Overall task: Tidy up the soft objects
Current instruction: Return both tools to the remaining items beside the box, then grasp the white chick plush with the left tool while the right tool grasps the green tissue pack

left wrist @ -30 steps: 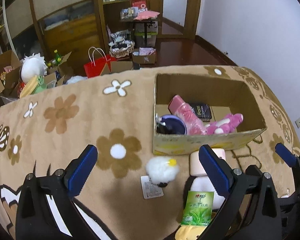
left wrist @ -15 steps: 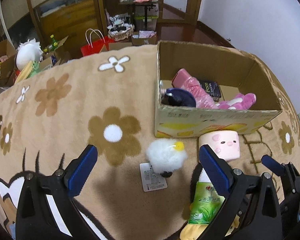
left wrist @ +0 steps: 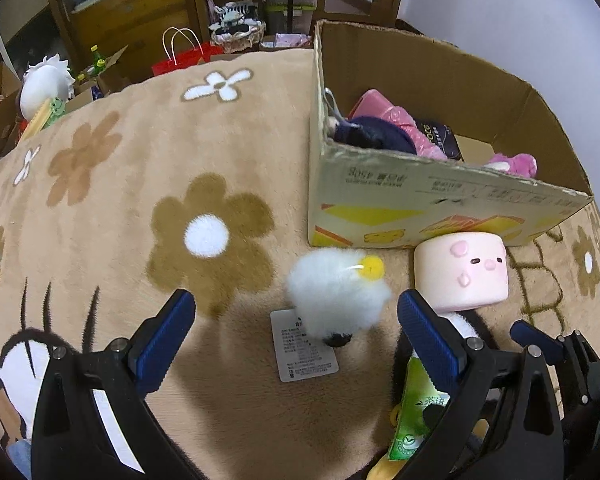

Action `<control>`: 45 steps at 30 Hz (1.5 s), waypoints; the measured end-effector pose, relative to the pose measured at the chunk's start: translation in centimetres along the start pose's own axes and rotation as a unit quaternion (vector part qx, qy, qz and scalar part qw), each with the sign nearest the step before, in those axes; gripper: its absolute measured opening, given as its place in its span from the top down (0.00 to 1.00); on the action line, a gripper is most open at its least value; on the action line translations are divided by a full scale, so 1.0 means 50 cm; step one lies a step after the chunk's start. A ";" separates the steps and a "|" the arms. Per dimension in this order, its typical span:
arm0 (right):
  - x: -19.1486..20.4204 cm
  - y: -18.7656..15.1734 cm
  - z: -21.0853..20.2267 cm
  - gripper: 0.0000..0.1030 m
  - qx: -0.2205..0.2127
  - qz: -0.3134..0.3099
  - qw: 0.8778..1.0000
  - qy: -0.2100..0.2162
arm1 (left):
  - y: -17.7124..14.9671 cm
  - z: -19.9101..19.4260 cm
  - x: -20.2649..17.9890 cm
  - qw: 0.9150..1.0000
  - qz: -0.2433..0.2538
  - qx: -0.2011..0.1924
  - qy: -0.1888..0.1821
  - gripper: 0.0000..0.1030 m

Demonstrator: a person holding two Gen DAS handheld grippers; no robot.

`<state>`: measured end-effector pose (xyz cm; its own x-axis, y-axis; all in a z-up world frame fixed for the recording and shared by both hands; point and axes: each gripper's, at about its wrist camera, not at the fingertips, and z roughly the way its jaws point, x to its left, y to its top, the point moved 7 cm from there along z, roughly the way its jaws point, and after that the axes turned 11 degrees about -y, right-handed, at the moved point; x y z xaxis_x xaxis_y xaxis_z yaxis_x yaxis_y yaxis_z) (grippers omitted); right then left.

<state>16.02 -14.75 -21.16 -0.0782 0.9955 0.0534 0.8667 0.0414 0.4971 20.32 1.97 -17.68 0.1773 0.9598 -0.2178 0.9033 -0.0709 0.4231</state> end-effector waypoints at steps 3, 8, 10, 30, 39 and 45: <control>0.012 -0.006 0.007 0.00 0.011 -0.005 1.000 0.011 | 0.001 0.007 -0.001 1.000 0.002 0.001 -0.003 0.03; 0.027 -0.013 0.015 0.00 0.027 -0.009 0.999 0.025 | -0.001 0.020 -0.004 1.000 0.005 0.004 -0.014 0.03; 0.031 -0.015 0.019 0.00 0.033 -0.010 0.999 0.026 | -0.001 0.026 -0.006 1.000 0.006 0.005 -0.014 0.03; 0.060 -0.015 0.095 0.43 0.075 -0.022 0.996 -0.031 | -0.009 0.076 -0.003 0.999 0.000 0.018 -0.042 0.26; 0.066 -0.006 0.094 0.56 0.052 -0.044 0.997 -0.043 | -0.021 0.082 -0.002 0.998 -0.010 0.018 -0.052 0.65; 0.045 -0.018 0.073 0.58 0.043 -0.040 0.998 -0.028 | -0.017 0.067 0.007 0.999 -0.007 0.001 -0.036 0.67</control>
<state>16.89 -12.24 -24.65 -0.1242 0.9917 -0.0326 0.8976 0.1263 0.4224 20.91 1.44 -21.05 0.1927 0.9387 -0.2859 0.9064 -0.0586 0.4184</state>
